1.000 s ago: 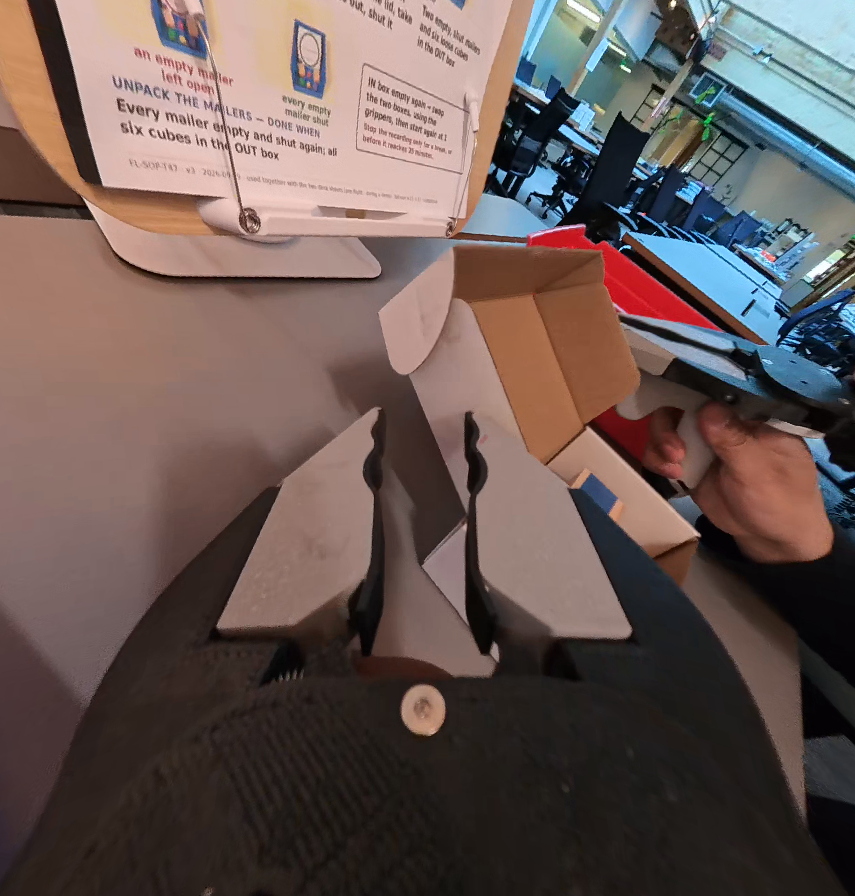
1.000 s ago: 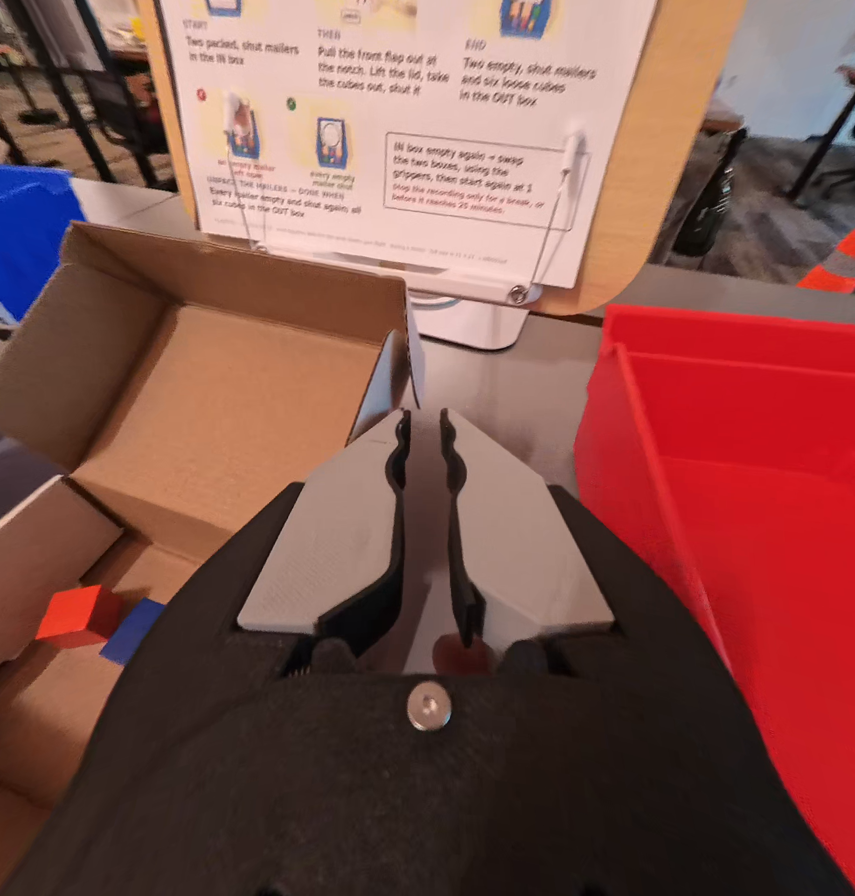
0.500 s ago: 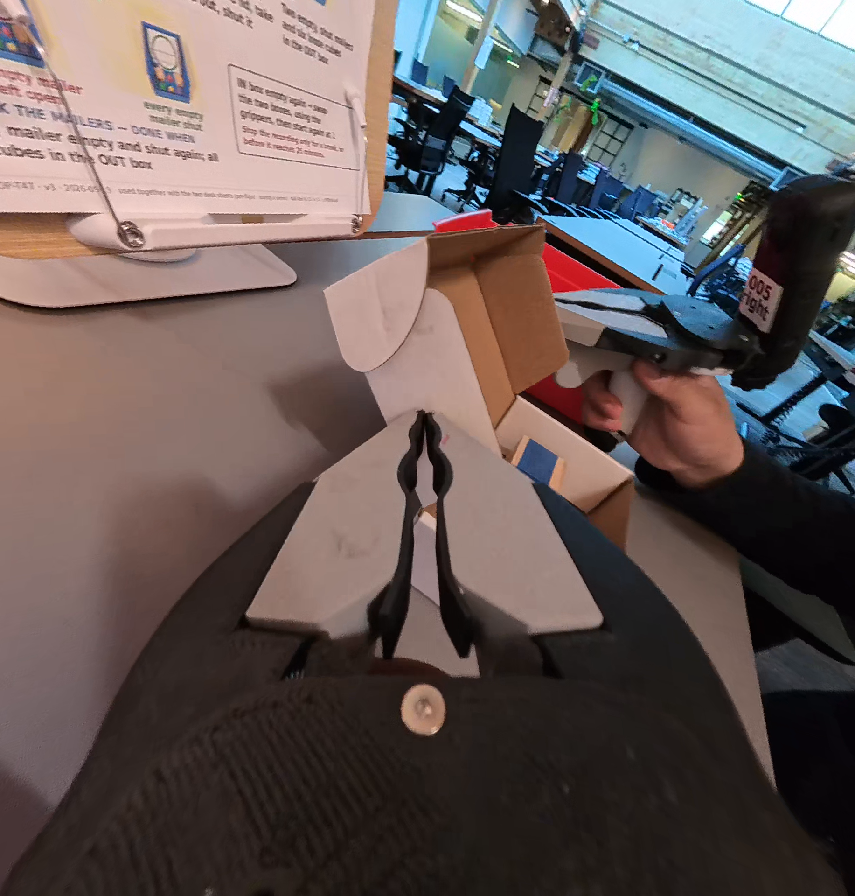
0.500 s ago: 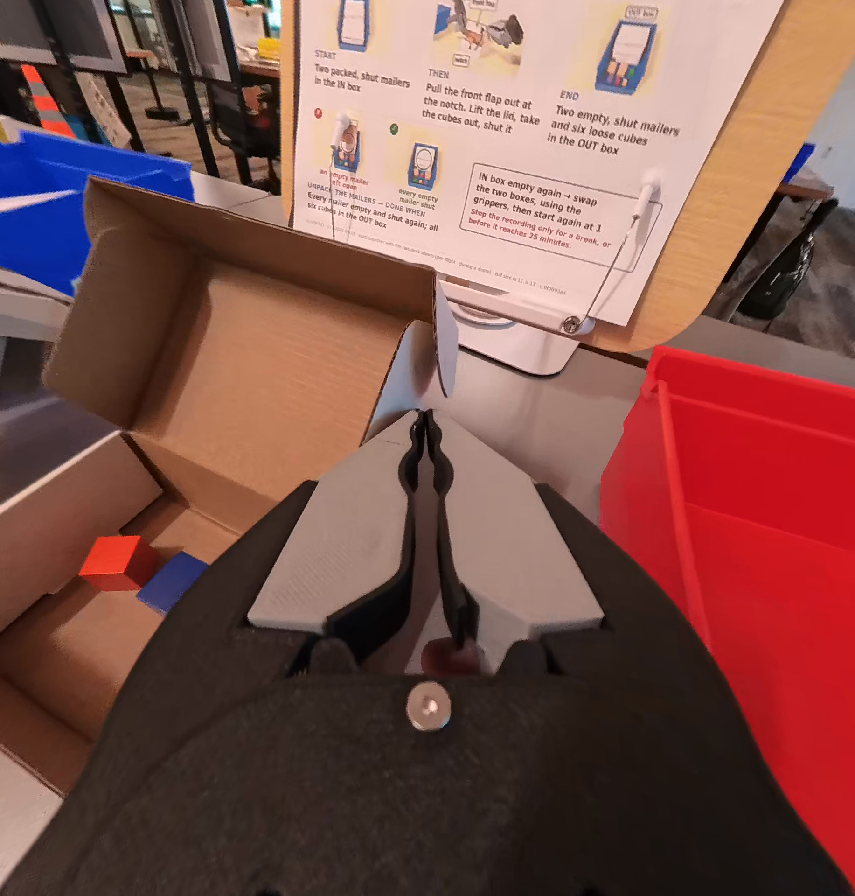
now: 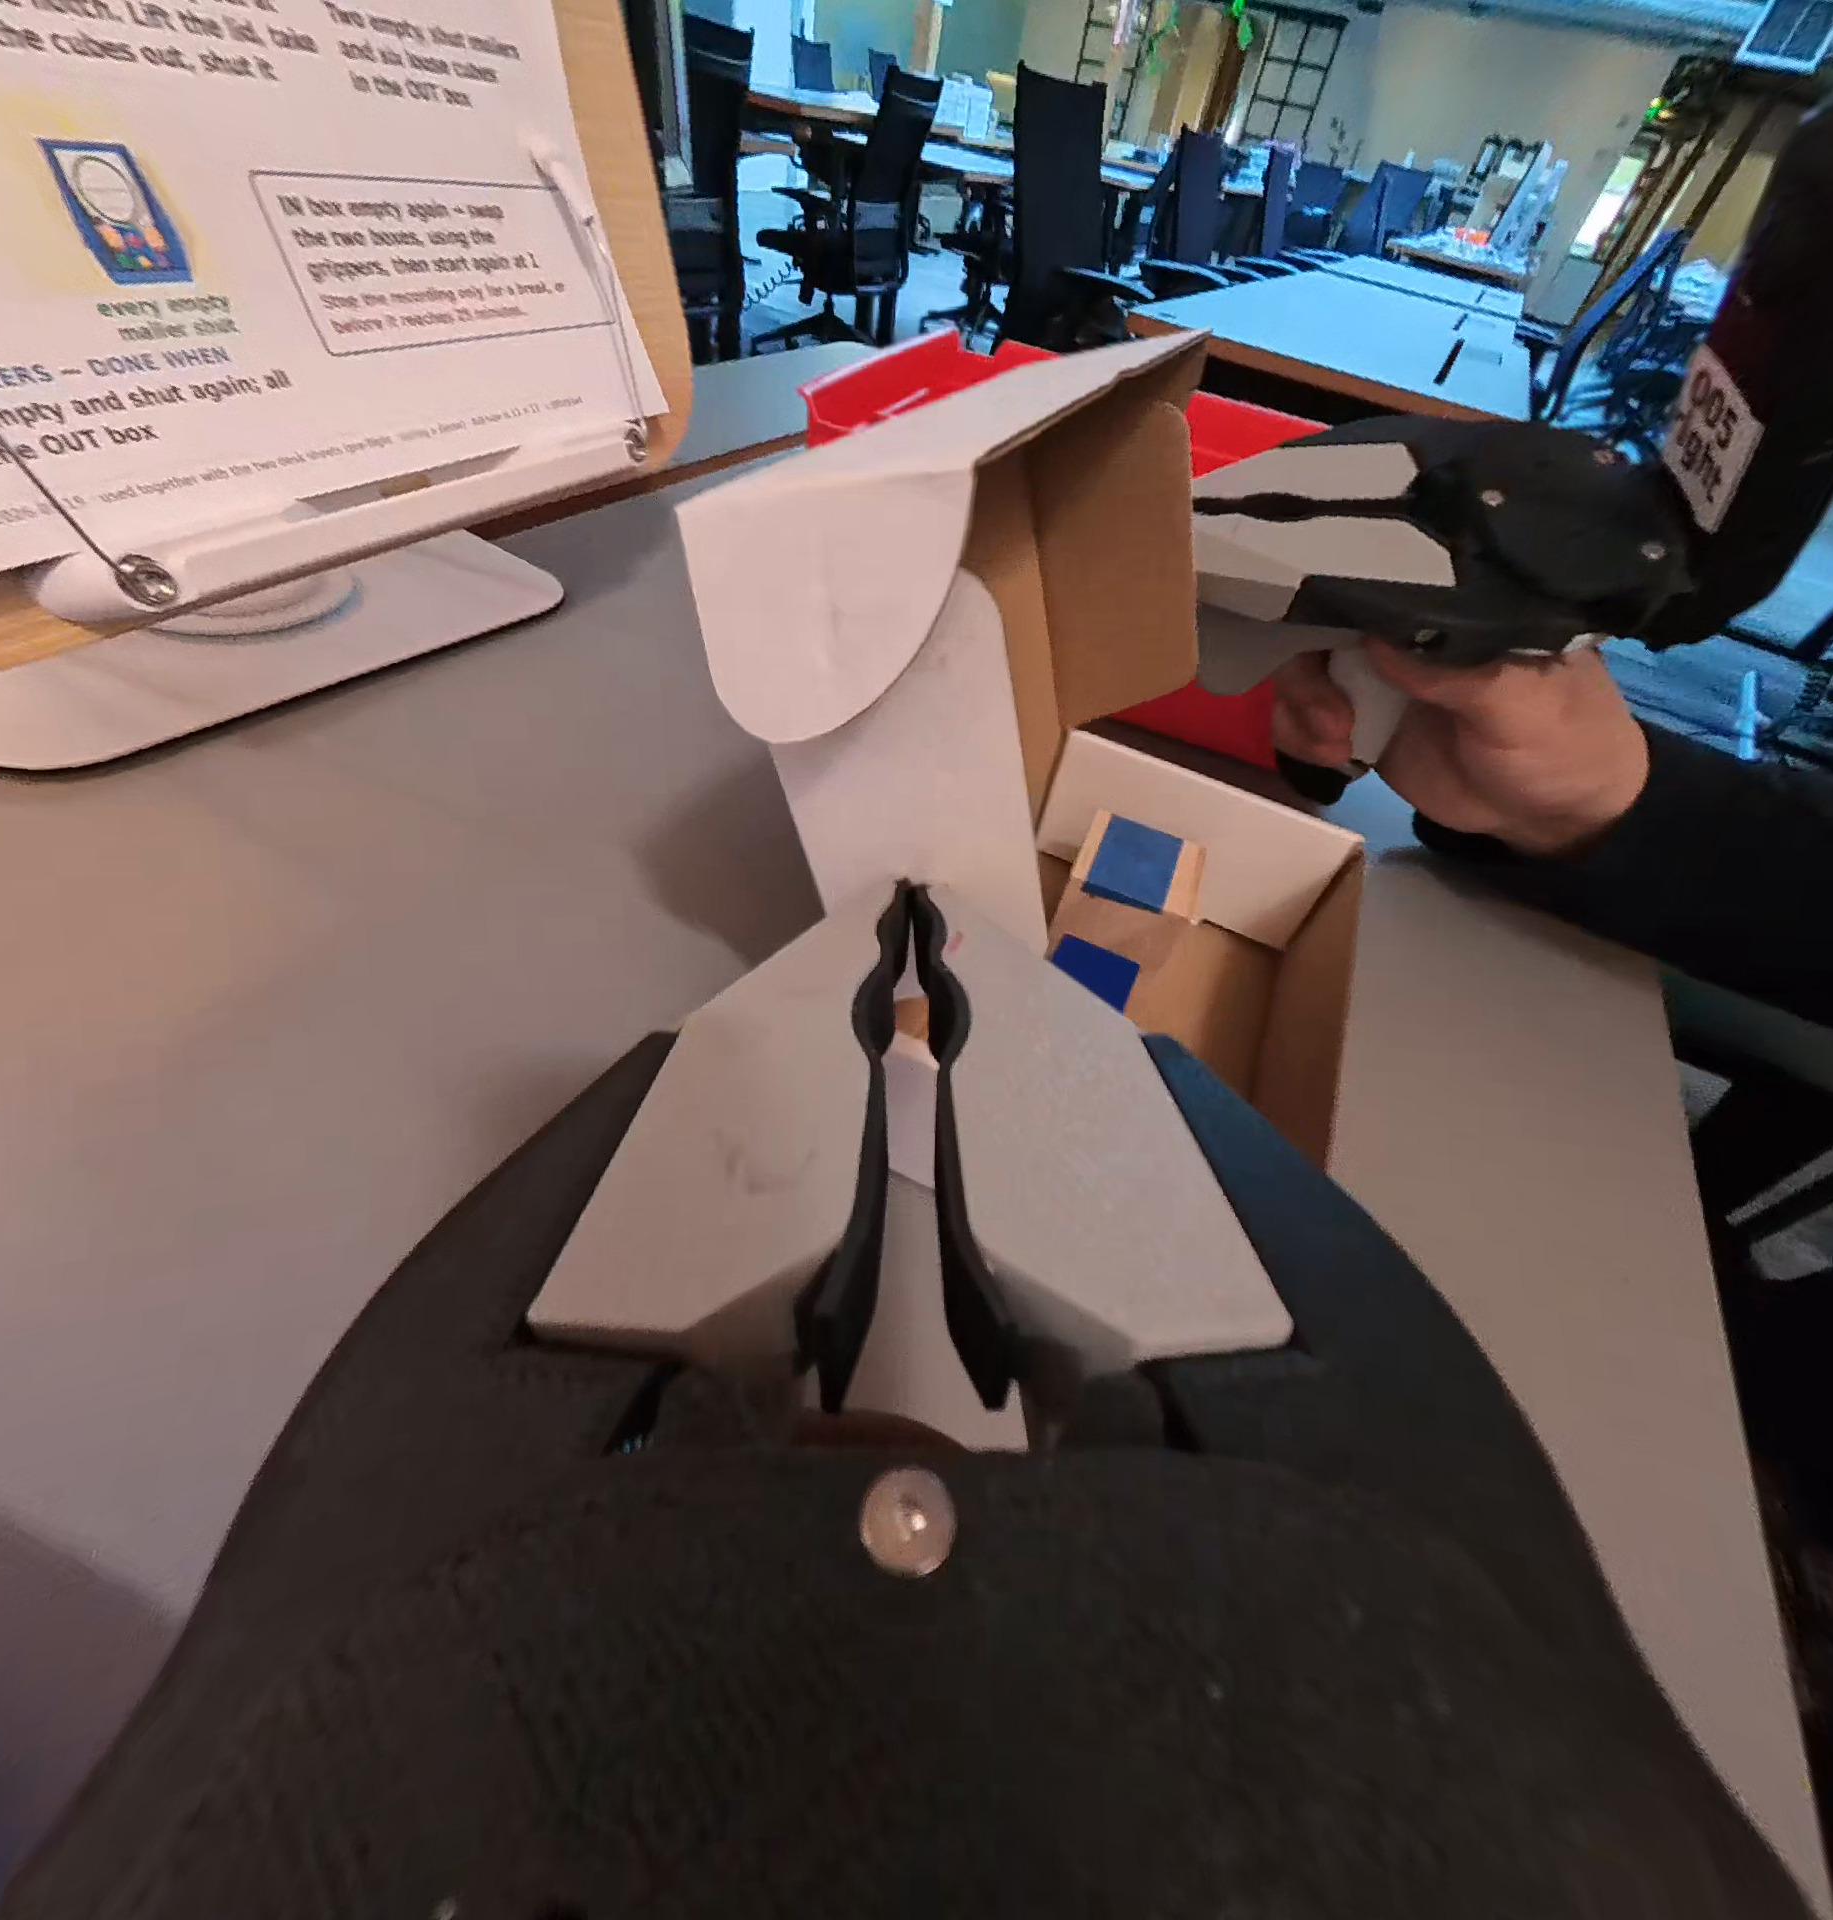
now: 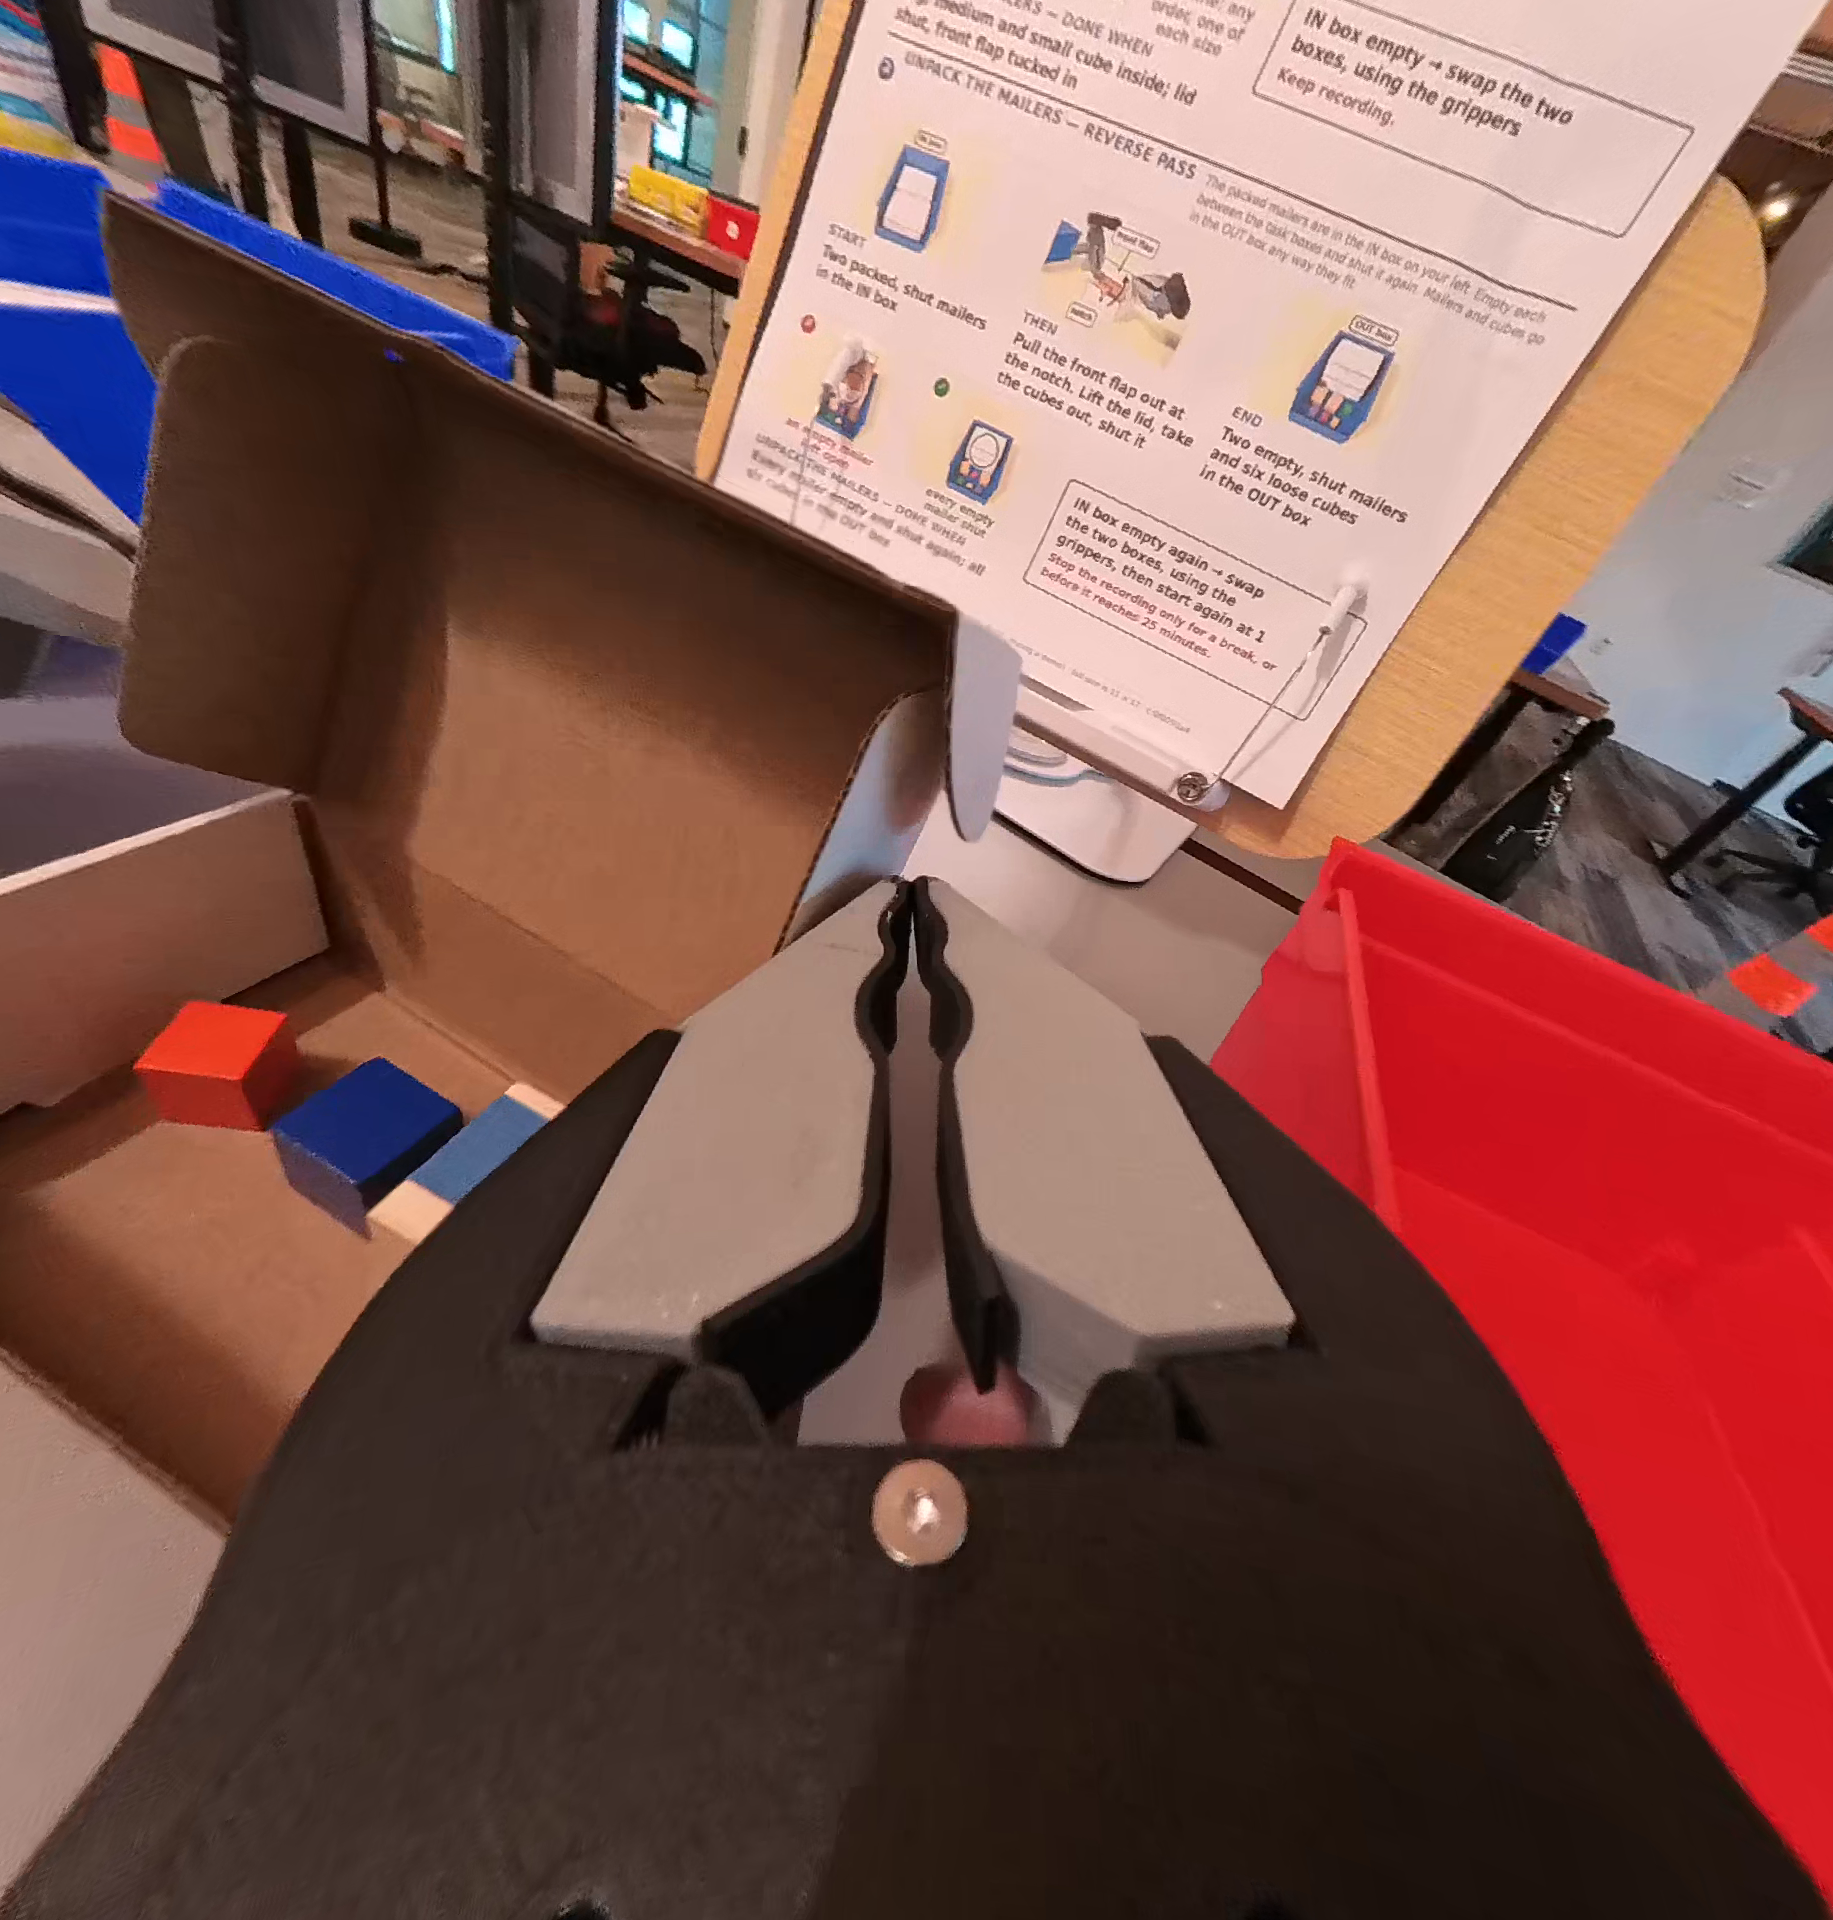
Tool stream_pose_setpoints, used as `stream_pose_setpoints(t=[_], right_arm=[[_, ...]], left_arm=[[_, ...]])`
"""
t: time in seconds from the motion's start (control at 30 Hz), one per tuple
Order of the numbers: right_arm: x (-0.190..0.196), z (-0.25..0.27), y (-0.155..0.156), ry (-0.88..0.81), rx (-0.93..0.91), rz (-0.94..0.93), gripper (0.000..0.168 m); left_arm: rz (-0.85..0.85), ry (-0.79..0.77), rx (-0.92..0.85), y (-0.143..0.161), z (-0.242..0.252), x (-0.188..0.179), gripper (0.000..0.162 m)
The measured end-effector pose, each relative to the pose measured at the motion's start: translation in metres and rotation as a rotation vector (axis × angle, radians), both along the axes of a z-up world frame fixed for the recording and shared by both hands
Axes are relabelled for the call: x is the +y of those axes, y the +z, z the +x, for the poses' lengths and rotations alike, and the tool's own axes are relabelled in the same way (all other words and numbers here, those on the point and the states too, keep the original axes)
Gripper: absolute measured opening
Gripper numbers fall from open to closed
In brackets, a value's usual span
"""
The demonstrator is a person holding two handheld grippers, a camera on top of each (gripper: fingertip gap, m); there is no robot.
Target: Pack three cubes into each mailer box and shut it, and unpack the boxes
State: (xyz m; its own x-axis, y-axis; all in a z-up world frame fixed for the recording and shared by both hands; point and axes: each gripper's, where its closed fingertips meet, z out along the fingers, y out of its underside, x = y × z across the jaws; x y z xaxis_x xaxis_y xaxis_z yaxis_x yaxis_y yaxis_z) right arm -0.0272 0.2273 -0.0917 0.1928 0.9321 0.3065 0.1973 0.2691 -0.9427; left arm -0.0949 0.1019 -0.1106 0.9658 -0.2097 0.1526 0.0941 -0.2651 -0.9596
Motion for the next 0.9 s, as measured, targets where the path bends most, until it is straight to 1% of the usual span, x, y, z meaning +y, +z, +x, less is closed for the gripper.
stream_pose_setpoints(t=[0.03, 0.23, 0.5, 0.63, 0.8, 0.9], right_arm=[[-0.001, 0.001, 0.0, 0.011, 0.001, 0.001, 0.0], [-0.011, 0.012, -0.007, 0.058, -0.013, 0.039, 0.0], [-0.022, 0.024, -0.014, 0.057, -0.07, 0.225, 0.0], [-0.025, 0.027, -0.017, 0.038, -0.079, 0.315, 0.0], [-0.027, 0.029, -0.014, 0.042, -0.066, 0.334, 0.0], [-0.027, 0.03, -0.014, 0.044, -0.073, 0.349, 0.0]], left_arm=[[-0.003, -0.008, 0.008, -0.001, 0.004, -0.002, 0.0], [-0.016, -0.06, 0.047, -0.009, 0.021, -0.015, 0.0], [-0.108, -0.08, 0.165, -0.036, 0.037, -0.03, 0.0], [-0.097, -0.064, 0.159, -0.036, 0.039, -0.035, 0.0], [-0.099, -0.055, 0.158, -0.034, 0.037, -0.037, 0.0], [-0.136, -0.078, 0.195, -0.035, 0.04, -0.038, 0.0]])
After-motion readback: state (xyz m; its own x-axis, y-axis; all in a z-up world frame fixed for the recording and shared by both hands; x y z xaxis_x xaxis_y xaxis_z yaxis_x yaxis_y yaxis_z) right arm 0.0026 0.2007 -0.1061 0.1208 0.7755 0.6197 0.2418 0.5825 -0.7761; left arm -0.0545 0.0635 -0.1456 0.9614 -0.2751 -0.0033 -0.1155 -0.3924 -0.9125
